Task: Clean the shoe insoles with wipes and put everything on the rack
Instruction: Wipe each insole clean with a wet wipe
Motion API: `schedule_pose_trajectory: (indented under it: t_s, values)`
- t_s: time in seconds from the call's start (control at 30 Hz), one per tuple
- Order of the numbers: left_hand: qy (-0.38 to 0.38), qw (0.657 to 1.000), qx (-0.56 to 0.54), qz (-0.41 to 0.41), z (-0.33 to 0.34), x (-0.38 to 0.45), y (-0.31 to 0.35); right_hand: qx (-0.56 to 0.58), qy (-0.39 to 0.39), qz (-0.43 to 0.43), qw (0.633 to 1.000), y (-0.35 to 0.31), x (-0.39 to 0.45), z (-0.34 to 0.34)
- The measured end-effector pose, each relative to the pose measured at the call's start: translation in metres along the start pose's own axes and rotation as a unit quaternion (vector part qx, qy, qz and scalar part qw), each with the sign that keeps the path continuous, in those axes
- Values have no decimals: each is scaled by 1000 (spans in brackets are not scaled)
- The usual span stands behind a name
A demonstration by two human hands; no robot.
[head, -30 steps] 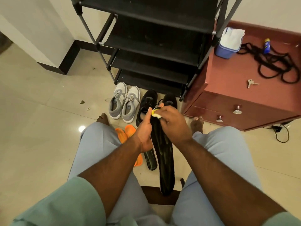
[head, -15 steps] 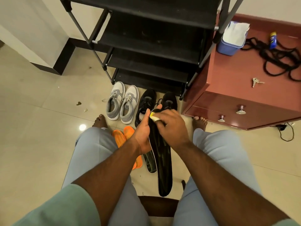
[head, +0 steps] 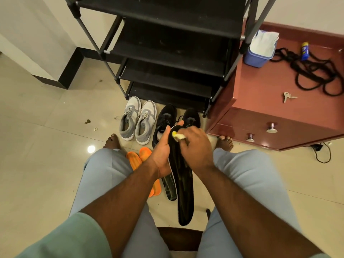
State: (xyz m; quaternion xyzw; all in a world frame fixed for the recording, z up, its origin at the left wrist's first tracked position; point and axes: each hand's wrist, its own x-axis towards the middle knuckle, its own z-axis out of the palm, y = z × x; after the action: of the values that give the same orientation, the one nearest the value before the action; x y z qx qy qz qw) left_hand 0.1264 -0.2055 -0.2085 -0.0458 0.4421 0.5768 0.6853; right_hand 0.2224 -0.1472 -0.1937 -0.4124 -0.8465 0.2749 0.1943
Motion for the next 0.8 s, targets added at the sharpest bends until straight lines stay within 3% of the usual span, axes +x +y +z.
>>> schedule_pose_trajectory:
  t_s: [0.07, 0.27, 0.43, 0.57, 0.67, 0.8]
  values:
    - [4, 1000, 8, 2, -1, 1, 0, 0, 20, 24, 1000, 5, 6, -1]
    - [9, 1000, -21, -4, -4, 3, 10, -24, -83, -120, 989, -14, -11, 2]
    - [-3, 1000, -28, 5, -1, 3, 0, 16, 6, -19, 1000, -2, 7, 1]
    - [-1, 1000, -27, 2, -4, 1, 3, 78, -97, -59, 991, -5, -9, 1]
    - [4, 999, -29, 12, -2, 3, 7, 137, -142, -19, 980, -4, -10, -3]
    - [2, 1000, -27, 3, 3, 3, 0, 263, -33, 121, 957, -14, 2, -3]
